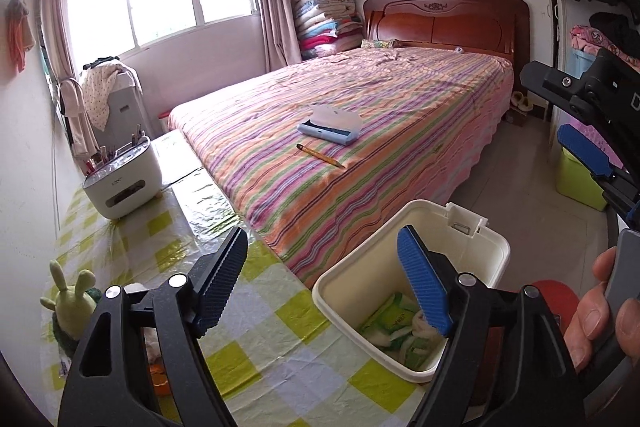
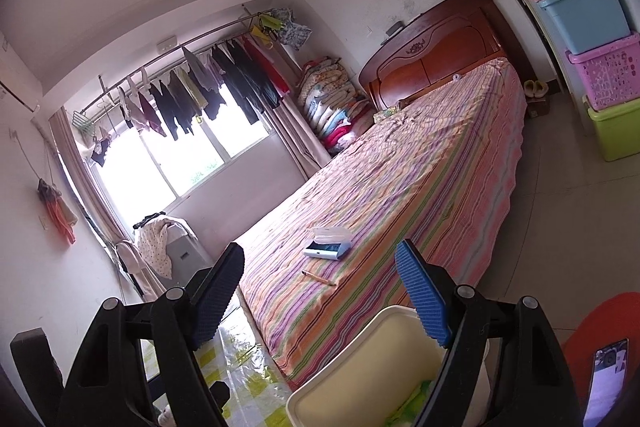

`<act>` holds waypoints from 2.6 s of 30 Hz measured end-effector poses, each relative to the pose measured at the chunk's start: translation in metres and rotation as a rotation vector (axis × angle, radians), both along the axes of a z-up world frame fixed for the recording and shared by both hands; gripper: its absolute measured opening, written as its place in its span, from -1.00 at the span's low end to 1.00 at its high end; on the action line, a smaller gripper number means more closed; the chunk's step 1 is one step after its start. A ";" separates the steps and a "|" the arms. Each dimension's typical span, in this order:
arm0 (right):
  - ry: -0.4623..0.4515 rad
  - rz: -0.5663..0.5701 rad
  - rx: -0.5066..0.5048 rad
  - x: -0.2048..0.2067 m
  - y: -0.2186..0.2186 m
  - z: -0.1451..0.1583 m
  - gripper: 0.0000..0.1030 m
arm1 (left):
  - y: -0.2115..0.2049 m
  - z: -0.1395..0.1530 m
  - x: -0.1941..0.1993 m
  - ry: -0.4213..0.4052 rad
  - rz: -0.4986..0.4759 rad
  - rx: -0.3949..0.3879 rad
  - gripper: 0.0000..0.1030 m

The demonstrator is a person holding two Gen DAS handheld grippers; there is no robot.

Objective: Collect trash
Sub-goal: 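Lower the white plastic bag into the bin and open the left tool, then move the left tool to the white medicine box and grasp it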

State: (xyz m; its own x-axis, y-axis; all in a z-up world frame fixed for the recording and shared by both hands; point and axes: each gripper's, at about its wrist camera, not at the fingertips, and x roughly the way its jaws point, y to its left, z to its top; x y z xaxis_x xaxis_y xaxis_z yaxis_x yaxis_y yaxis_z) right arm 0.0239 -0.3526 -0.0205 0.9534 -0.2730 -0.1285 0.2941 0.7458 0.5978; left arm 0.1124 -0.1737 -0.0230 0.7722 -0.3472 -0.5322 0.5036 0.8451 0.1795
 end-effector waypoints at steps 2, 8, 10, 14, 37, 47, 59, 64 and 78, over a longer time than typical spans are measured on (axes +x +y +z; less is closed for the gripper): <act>0.004 0.011 -0.006 0.002 0.004 0.001 0.48 | 0.011 0.002 0.002 -0.011 0.024 0.006 0.48; 0.048 0.082 -0.020 0.016 0.021 0.003 0.48 | 0.054 0.013 0.014 0.001 0.109 -0.028 0.49; 0.085 0.116 -0.037 0.025 0.029 0.002 0.48 | 0.073 0.018 0.015 -0.003 0.139 -0.044 0.56; 0.144 0.187 -0.101 0.041 0.049 0.003 0.49 | 0.114 0.027 0.017 -0.011 0.201 -0.061 0.65; 0.213 0.338 -0.236 0.065 0.119 0.005 0.49 | 0.369 -0.041 0.110 0.326 0.767 0.226 0.66; 0.233 0.353 -0.259 0.068 0.127 0.002 0.49 | 0.348 -0.065 0.152 0.365 0.734 0.288 0.66; 0.231 0.363 -0.245 0.067 0.128 0.001 0.49 | 0.326 -0.082 0.167 0.478 0.612 0.166 0.69; 0.231 0.366 -0.241 0.066 0.128 0.001 0.49 | 0.321 -0.091 0.174 0.523 0.614 0.139 0.70; 0.291 0.497 -0.261 0.084 0.158 -0.005 0.49 | 0.351 -0.073 0.162 0.547 0.695 -0.122 0.06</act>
